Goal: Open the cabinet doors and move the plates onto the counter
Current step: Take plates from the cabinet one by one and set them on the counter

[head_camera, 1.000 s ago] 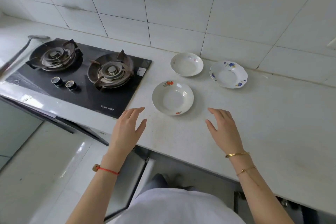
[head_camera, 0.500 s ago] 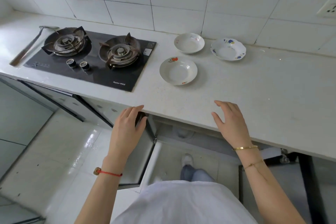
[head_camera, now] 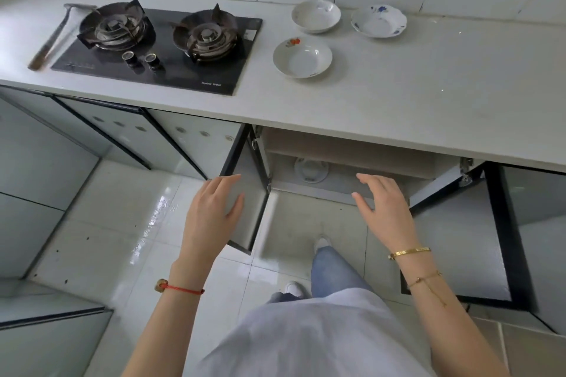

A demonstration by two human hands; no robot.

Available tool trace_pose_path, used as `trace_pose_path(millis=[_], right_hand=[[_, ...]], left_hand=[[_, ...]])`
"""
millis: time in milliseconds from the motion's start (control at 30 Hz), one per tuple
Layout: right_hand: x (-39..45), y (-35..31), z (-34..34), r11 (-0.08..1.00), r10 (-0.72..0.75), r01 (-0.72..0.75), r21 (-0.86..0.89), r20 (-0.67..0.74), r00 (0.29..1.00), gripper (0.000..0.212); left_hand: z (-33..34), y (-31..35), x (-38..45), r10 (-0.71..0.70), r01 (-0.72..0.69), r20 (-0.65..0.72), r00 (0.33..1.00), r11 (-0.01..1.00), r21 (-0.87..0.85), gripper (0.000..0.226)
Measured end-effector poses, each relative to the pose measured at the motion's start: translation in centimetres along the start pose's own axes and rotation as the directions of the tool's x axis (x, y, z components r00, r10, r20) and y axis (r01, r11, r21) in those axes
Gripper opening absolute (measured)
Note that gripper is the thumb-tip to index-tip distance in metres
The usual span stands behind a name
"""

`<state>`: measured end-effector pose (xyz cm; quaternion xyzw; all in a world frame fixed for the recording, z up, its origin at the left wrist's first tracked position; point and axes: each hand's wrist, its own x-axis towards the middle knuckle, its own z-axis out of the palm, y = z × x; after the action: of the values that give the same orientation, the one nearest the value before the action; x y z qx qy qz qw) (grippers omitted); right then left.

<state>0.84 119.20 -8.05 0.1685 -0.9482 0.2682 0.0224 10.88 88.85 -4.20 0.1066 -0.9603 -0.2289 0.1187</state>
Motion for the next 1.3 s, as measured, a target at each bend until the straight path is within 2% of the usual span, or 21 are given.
trace_pose_path(millis=[433, 667, 800, 1033, 1300], right_hand=[[-3.6, 1.8, -1.2, 1.000, 0.003, -0.003, 0.012, 0.015, 1.000, 0.034], [-2.1, 5.3, -0.6, 1.000, 0.002, -0.002, 0.002, 0.024, 1.000, 0.034], [-0.4, 7.5, 1.4, 1.000, 0.016, -0.016, -0.004, 0.074, 0.997, 0.035], [4.3, 13.1, 9.7, 0.997, 0.081, -0.083, 0.006, 0.146, 0.986, 0.036], [10.3, 23.6, 27.2, 0.974, 0.224, -0.228, 0.010, 0.149, 0.963, 0.034]], left_hand=[[1.0, 2.1, -4.7, -0.050, 0.050, -0.026, 0.998, 0.999, 0.005, 0.033], [4.4, 3.6, -3.9, -0.111, 0.111, -0.066, 0.992, 0.994, -0.007, 0.032], [7.7, 3.6, -2.4, -0.147, 0.145, -0.047, 0.988, 0.989, -0.026, 0.031], [18.1, 0.4, 2.6, -0.123, 0.122, 0.020, 0.992, 0.992, 0.035, 0.028], [37.0, -9.5, 9.4, -0.158, 0.148, 0.176, 0.972, 0.987, 0.065, 0.032]])
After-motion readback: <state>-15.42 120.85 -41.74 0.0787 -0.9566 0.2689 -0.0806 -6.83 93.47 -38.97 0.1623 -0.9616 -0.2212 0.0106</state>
